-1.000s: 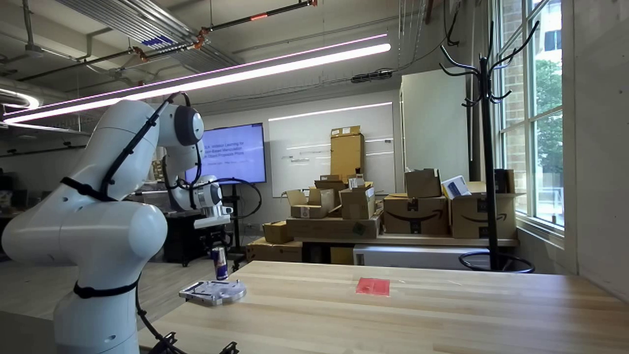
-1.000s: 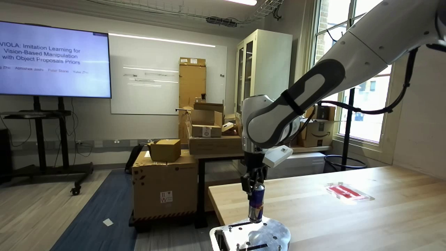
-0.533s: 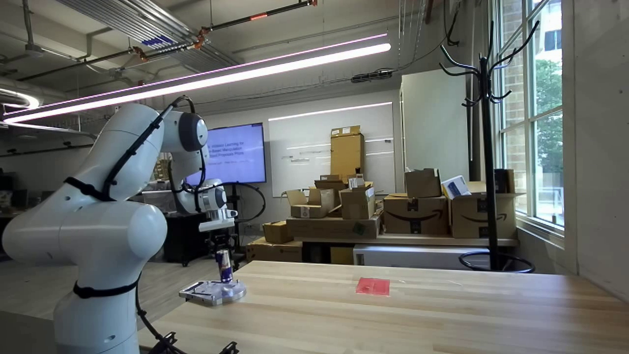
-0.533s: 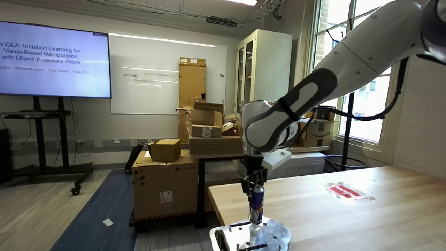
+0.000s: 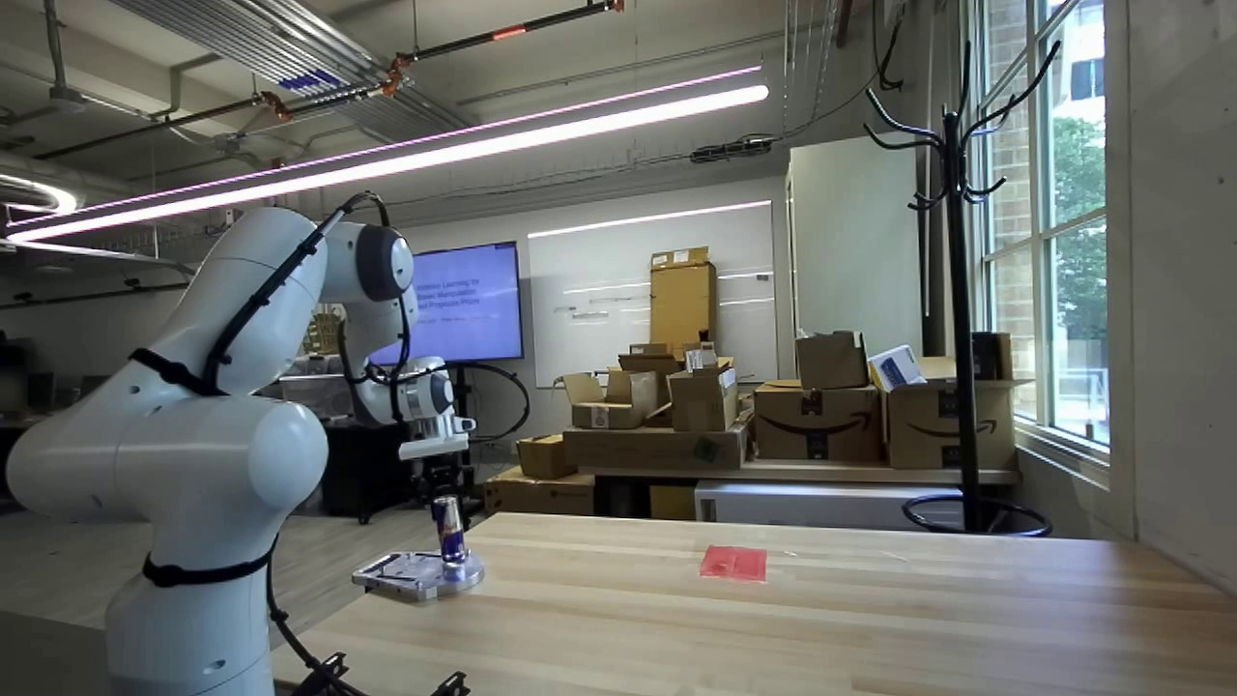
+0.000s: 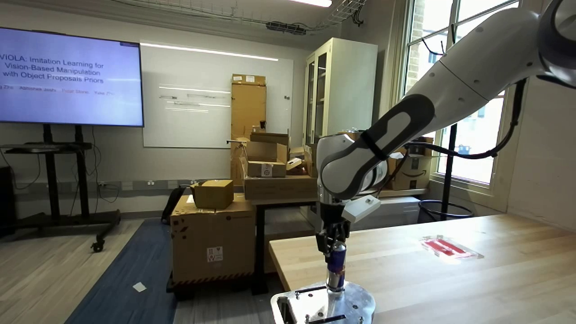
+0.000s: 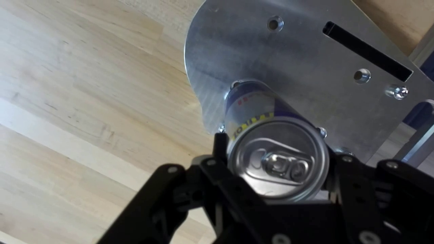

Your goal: Put the can on the metal plate

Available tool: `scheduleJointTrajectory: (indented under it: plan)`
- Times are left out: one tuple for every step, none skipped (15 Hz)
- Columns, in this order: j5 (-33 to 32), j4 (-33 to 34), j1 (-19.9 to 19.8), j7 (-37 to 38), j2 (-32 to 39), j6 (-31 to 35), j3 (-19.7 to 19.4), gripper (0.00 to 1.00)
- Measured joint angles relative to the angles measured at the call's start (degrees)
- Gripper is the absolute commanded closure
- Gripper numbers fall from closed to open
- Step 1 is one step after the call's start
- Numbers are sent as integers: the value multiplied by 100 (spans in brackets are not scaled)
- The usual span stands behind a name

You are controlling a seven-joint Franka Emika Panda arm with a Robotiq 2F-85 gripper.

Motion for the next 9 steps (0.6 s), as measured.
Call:
scheduleJointTrajectory:
  plan:
    - [0, -4, 0, 0, 3, 0, 0, 67]
    - [0, -11, 0, 0, 4, 0, 0, 67]
    - [0, -20, 0, 0, 4, 0, 0, 67]
    - [0, -28, 0, 0, 4, 0, 0, 67]
    - [0, -39, 0, 0, 4, 0, 0, 67]
    - [0, -49, 0, 0, 4, 0, 0, 67]
    - [0, -54, 0, 0, 3, 6, 0, 67]
    - [0, -56, 0, 0, 2, 7, 0, 67]
    - [0, -60, 0, 0, 0, 10, 0, 67]
